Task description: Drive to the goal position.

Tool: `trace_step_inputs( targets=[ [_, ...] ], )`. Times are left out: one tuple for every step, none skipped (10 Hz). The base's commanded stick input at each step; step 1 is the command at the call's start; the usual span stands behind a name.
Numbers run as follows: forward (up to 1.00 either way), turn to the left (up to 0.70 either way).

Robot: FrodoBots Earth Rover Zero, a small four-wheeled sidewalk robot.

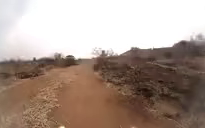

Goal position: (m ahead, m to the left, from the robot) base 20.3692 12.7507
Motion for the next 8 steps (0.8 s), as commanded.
trace_step_inputs(
  targets=[
    [0.5,0.0],
    [0.5,0.0],
    [0.5,0.0],
    [0.5,0.0],
    [0.5,0.0],
    [0.5,0.0],
    [0.5,0.05],
    [0.5,0.5]
  ],
)
